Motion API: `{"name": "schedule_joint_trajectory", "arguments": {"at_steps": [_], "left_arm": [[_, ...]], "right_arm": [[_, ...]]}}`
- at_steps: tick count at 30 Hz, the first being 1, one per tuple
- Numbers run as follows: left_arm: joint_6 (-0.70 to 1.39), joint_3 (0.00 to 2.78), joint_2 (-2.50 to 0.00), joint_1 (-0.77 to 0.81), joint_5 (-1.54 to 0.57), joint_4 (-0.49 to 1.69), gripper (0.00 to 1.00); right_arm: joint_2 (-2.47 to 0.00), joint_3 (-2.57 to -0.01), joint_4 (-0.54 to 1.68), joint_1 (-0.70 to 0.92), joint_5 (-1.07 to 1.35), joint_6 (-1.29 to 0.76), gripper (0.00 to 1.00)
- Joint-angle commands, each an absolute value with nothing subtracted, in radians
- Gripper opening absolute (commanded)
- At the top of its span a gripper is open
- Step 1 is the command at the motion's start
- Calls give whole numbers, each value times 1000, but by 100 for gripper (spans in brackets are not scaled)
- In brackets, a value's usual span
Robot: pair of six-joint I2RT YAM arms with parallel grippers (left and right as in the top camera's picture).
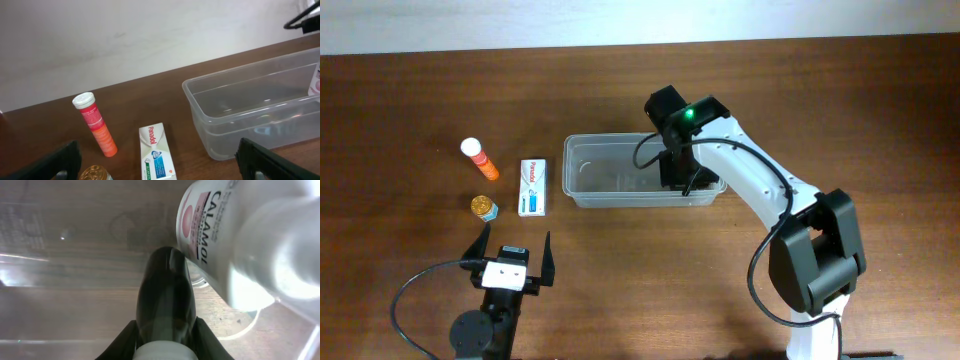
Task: Pack container
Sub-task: 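Carry the dark bottle over and lower it into the container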
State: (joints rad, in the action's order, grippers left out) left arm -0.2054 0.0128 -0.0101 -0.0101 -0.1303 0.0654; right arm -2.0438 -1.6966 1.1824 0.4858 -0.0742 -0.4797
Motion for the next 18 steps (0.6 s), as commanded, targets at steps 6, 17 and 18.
{"name": "schedule_joint_trajectory", "arguments": {"at_steps": [6,17,18], "left_arm": [[-196,9,-5,-16,-126,69,99],[-196,9,-5,-16,-126,69,99],[-196,9,-5,-16,-126,69,99]], "right_arm": [[-2019,-1676,1169,458,-90,-507,25],[-2019,-1676,1169,458,-87,-507,46],[-2019,-1676,1169,458,-87,-507,48]]}}
